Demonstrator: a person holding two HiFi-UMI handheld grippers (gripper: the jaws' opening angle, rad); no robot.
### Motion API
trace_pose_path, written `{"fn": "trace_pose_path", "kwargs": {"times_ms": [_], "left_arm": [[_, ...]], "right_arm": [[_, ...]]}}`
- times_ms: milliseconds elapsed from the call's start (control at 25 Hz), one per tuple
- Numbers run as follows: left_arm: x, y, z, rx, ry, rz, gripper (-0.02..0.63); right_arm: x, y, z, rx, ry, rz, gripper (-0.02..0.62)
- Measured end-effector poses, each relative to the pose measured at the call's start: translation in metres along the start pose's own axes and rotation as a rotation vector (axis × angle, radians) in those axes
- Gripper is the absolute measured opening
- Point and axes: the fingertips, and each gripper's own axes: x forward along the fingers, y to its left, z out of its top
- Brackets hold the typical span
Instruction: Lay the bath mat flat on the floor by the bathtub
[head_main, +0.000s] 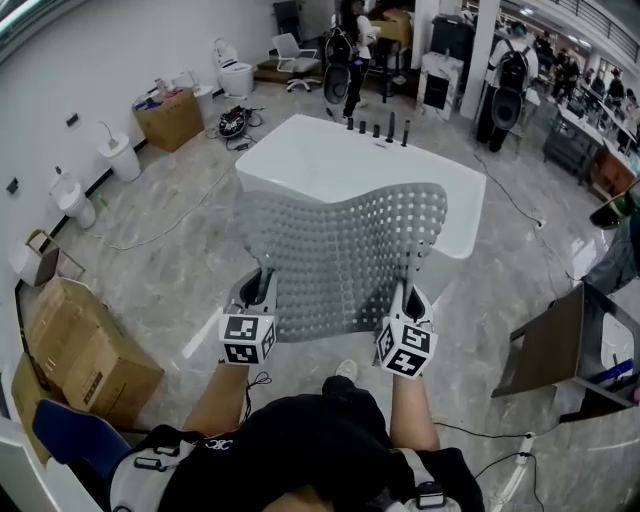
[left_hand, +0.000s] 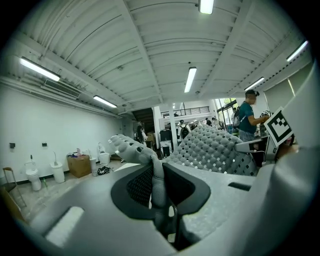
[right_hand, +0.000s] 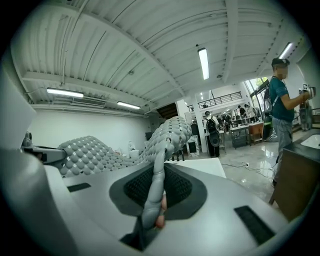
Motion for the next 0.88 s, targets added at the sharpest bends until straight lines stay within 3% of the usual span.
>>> {"fn": "trace_pose_path", "kwargs": {"times_ms": [400,680,880], "left_arm": [[0.17,0.016,0.027,-0.004,0.024,-0.045,0.051],[0.227,0.008,0.017,-0.008,0.069,-0.116,0.051],[0.262,0.024,0.01,0.008,0.084,-0.21,0.051]], "right_arm": [[0.145,-0.046,0.037,0.014,0.016,-0.038,0.044],[0.181,-0.065,0.037,0.017,0.052,-0.082,0.044],[0.194,-0.056,0.027,0.037,0.075,-0.163,0.044]]}}
